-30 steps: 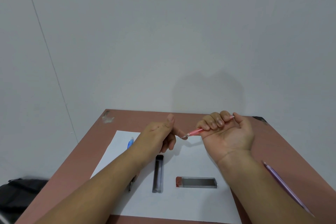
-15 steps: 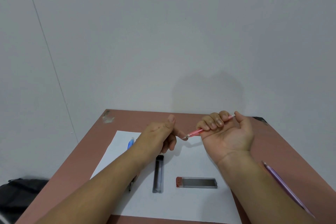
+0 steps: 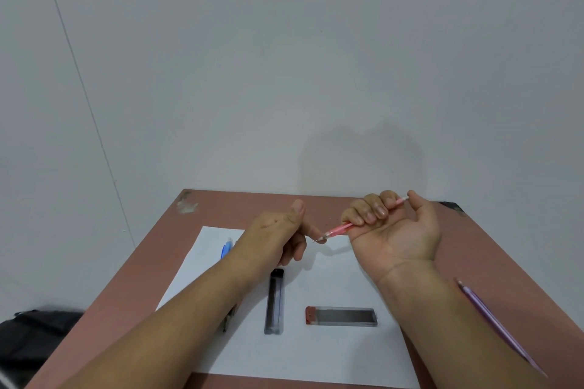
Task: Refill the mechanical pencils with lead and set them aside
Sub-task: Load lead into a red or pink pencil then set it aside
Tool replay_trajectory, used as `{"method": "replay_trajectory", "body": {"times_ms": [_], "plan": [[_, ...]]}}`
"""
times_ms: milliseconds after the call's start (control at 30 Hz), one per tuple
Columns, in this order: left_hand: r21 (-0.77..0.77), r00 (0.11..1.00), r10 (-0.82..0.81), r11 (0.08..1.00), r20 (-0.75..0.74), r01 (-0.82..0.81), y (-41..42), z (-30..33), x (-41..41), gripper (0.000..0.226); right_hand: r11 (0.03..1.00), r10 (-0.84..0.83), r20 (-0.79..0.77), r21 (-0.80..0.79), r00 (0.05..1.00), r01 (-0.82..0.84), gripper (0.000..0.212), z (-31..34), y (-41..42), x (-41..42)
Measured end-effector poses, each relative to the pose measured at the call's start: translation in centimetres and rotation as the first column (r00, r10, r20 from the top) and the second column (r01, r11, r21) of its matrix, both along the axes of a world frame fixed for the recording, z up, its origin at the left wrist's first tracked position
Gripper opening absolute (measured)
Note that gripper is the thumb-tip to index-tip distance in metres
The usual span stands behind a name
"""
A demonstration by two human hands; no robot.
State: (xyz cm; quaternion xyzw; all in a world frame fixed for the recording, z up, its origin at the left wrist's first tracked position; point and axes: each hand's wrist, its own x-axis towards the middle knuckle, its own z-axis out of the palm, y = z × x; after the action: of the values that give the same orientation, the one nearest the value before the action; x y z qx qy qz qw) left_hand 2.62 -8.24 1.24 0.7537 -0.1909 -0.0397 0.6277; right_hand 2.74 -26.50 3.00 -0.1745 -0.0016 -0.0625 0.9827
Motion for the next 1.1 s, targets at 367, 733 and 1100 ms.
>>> {"method": "replay_trajectory", "body": {"times_ms": [367,733,1100], "plan": [[-0.015,1.000,0.015,1.000,0.012,-0.015,0.00,-0.04,0.14,0.058,0.999,-0.021,0.026,-0.038,0.999,0.022,0.025,-0.07,-0.02,-0.02],[-0.035,1.000,0.021,0.999,0.009,-0.021,-0.15,-0.11,0.31,0.056,1.000,-0.018,0.007,-0.025,1.000,0.019,0.029,0.00,0.01,0.04],[-0.019,1.000,0.001,1.000,0.010,-0.001,0.00,-0.17,0.29,0.056,1.000,0.000,0.020,-0.028,1.000,0.001,0.036,0.04,-0.01,-0.04]]}}
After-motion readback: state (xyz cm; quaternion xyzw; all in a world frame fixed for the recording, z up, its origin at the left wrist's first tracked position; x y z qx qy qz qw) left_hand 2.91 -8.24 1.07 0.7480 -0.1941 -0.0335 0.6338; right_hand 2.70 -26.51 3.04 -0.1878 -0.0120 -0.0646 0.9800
